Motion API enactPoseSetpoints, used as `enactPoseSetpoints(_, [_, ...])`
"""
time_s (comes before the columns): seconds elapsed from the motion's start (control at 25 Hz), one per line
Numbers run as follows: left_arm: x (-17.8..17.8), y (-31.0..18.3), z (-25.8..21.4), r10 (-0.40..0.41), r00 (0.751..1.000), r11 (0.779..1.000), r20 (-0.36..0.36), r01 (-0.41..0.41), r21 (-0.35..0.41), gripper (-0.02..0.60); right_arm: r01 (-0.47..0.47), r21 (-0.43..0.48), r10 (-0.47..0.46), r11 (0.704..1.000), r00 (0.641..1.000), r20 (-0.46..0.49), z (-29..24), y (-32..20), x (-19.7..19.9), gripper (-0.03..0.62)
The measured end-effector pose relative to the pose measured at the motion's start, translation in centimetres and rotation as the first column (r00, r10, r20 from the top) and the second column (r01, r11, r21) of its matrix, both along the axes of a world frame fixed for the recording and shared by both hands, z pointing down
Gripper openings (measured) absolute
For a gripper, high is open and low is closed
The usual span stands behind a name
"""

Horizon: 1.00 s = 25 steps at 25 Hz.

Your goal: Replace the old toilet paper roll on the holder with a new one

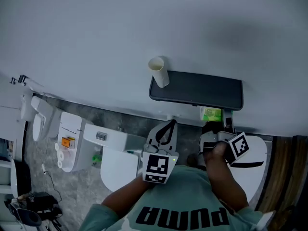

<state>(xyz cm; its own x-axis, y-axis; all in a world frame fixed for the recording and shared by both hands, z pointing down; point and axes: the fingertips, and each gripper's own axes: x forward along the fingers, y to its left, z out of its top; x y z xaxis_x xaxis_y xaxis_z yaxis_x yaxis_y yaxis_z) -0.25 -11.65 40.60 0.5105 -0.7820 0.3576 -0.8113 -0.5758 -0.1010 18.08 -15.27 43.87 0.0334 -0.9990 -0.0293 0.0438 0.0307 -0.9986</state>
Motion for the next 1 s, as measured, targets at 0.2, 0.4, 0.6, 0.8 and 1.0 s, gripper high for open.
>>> enactPoseSetpoints(0.2, [-0.7, -0.7, -0.3, 0.042, 0.999, 0.999, 0.015, -0.042, -0.002, 0.005, -0.036, -0.002, 0.036, 0.999, 0.999, 0.0, 0.1, -0.2, -0.4, 0.433])
enactPoseSetpoints(0.4, [-0.6, -1.0, -0.6, 0.084, 0.996, 0.996, 0.019, -0.084, -0.002, 0.005, -0.057, 0.01, 0.057, 0.998, 0.998, 0.003, 0.1, -0.2, -0.6, 0.433])
enactPoseSetpoints(0.6, [0.0, -1.2, -0.4, 0.123, 0.992, 0.992, 0.019, -0.123, -0.009, 0.005, -0.057, 0.031, 0.057, 0.998, 0.998, -0.01, 0.2, -0.2, -0.7, 0.433])
enactPoseSetpoints(0.8, [0.5, -1.0, -0.3, 0.151, 0.988, 0.988, 0.013, -0.151, -0.016, 0.005, -0.035, 0.071, 0.036, 0.997, 0.999, -0.014, 0.0, -0.2, -0.8, 0.433])
enactPoseSetpoints(1.0, [0.8, -0.8, 0.0, 0.167, 0.986, 0.986, 0.008, -0.167, -0.025, 0.005, -0.016, 0.088, 0.017, 0.996, 1.0, -0.012, 0.1, 0.3, -1.3, 0.433])
